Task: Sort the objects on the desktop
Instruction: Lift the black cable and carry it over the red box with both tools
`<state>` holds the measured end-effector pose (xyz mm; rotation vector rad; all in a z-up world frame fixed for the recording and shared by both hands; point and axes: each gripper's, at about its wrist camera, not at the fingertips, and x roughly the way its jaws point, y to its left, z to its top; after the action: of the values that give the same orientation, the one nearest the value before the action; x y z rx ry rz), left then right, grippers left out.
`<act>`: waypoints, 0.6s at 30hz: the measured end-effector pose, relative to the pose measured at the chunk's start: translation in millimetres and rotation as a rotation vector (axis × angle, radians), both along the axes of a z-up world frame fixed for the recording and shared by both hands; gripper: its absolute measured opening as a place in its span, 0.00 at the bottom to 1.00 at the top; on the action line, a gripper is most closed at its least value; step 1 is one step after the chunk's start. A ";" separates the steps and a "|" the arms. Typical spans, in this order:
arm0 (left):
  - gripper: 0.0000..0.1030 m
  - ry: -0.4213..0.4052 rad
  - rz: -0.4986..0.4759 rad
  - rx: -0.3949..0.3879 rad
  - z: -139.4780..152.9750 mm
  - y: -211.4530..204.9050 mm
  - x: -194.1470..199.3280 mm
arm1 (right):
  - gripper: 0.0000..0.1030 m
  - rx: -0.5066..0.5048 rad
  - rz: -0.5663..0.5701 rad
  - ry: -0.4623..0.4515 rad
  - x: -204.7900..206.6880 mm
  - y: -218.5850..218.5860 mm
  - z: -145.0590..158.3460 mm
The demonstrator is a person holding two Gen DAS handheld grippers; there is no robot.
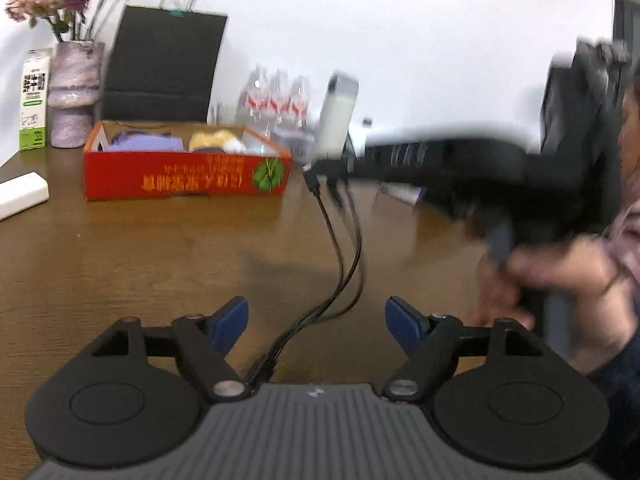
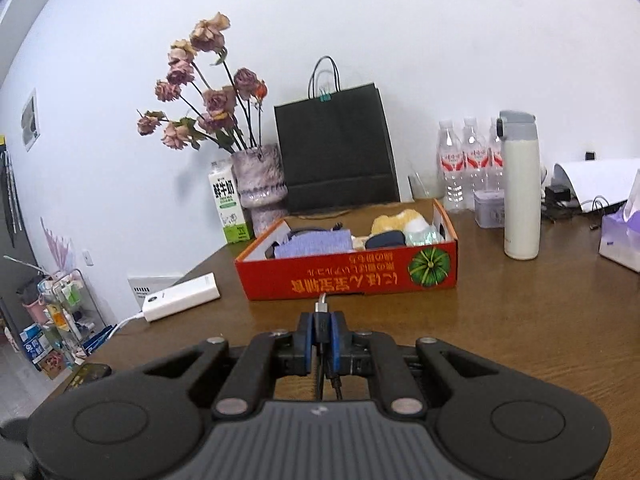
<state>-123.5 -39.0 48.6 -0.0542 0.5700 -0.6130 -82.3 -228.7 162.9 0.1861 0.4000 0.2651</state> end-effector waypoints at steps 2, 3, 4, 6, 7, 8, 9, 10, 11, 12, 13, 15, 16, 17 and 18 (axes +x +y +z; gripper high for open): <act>0.57 0.047 0.033 0.066 -12.7 -9.0 10.0 | 0.08 0.004 0.010 -0.010 -3.3 2.1 4.1; 0.40 0.077 0.049 0.082 -19.3 -10.6 17.4 | 0.08 -0.004 0.011 -0.015 -5.2 3.2 5.9; 0.34 0.105 0.052 0.086 -24.2 -10.9 23.0 | 0.08 -0.005 0.009 -0.019 -6.0 4.1 6.6; 0.18 0.129 0.042 0.106 -33.3 -10.6 30.0 | 0.08 0.001 0.006 -0.017 -7.5 2.8 7.1; 0.18 0.098 0.038 0.127 -35.0 -10.3 28.3 | 0.08 0.006 0.001 -0.013 -7.5 0.4 6.5; 0.15 0.079 0.036 0.151 -35.8 -10.8 27.6 | 0.08 0.011 -0.001 -0.008 -7.6 -0.6 5.2; 0.15 0.070 0.047 0.163 -36.0 -10.7 27.3 | 0.08 0.011 -0.003 0.003 -6.9 -2.2 3.0; 0.15 0.068 0.070 0.169 -36.2 -9.8 28.6 | 0.08 0.005 -0.011 0.012 -7.2 -2.9 0.1; 0.15 0.062 0.097 0.169 -36.9 -5.5 30.8 | 0.08 -0.004 -0.017 0.020 -8.2 -3.0 -3.5; 0.15 0.053 0.127 0.170 -35.4 -1.6 32.7 | 0.08 -0.015 -0.024 0.032 -8.8 -3.8 -8.7; 0.15 0.043 0.149 0.167 -33.1 2.4 33.0 | 0.08 -0.023 -0.030 0.046 -9.4 -5.2 -14.3; 0.14 0.022 0.183 0.155 -24.6 10.0 31.4 | 0.08 -0.024 -0.048 0.081 -10.8 -10.3 -24.5; 0.13 0.009 0.195 0.145 -19.5 13.6 31.2 | 0.08 -0.019 -0.054 0.098 -11.0 -13.1 -28.9; 0.10 -0.005 0.202 0.134 -13.7 15.3 31.7 | 0.07 -0.015 -0.055 0.109 -10.9 -15.0 -31.7; 0.09 -0.018 0.210 0.126 -8.2 16.9 31.8 | 0.08 -0.006 -0.052 0.120 -10.8 -16.0 -34.0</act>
<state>-91.7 -22.0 40.5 0.0103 0.5755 -0.3725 -93.1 -244.7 128.8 0.2066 0.5137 0.2022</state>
